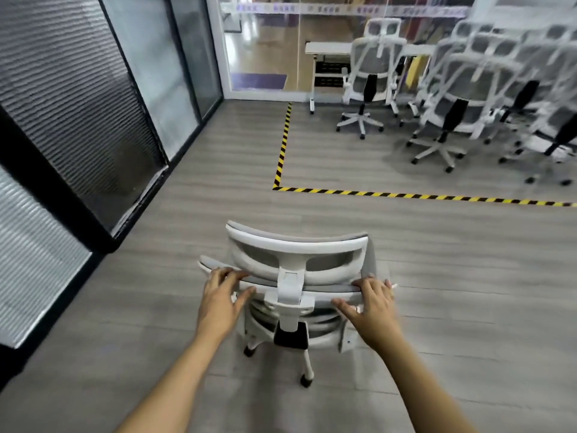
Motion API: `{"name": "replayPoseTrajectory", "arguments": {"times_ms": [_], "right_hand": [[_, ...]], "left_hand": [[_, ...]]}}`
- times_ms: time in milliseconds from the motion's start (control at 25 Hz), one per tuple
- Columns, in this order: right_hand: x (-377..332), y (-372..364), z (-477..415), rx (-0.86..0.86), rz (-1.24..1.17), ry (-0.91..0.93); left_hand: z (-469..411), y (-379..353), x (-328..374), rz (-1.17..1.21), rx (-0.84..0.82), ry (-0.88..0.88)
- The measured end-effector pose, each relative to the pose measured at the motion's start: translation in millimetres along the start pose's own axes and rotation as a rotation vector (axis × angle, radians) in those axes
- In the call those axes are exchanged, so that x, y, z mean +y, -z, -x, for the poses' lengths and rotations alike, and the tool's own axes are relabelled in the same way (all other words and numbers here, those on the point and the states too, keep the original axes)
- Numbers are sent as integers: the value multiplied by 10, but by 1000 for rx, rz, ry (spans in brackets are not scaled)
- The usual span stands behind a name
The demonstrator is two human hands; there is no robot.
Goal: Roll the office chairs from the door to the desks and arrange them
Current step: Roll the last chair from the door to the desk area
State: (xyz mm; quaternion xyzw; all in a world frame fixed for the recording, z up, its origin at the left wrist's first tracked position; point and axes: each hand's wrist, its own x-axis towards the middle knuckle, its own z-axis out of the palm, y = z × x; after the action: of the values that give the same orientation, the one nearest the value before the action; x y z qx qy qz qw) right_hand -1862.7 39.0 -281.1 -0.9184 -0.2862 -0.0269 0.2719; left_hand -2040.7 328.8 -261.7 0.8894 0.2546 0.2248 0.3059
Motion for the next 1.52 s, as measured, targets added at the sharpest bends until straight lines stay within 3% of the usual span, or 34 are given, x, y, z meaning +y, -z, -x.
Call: {"name": "replayPoseTrajectory", "arguments": {"times_ms": [200,600,1000,1200,1520], "right_hand": [[883,180,-1394,117,9,-101],[2355,491,-4316,137,50,-384],[4033,593,-7529,193,-91,-355],[4781,736,-9216,136,-35,-359],[5788,786,-11543,102,-36,-369]], "left_hand": [[-1565,-1070,483,18,-23,-78],[-4738,-2943,1472,-67,-128,-150],[-7710,-4754,2342,-44,-106,-161],[-9205,-5610,2823,-48,-138,-64],[-11381,-6841,3268,-66,-95,-57]]}}
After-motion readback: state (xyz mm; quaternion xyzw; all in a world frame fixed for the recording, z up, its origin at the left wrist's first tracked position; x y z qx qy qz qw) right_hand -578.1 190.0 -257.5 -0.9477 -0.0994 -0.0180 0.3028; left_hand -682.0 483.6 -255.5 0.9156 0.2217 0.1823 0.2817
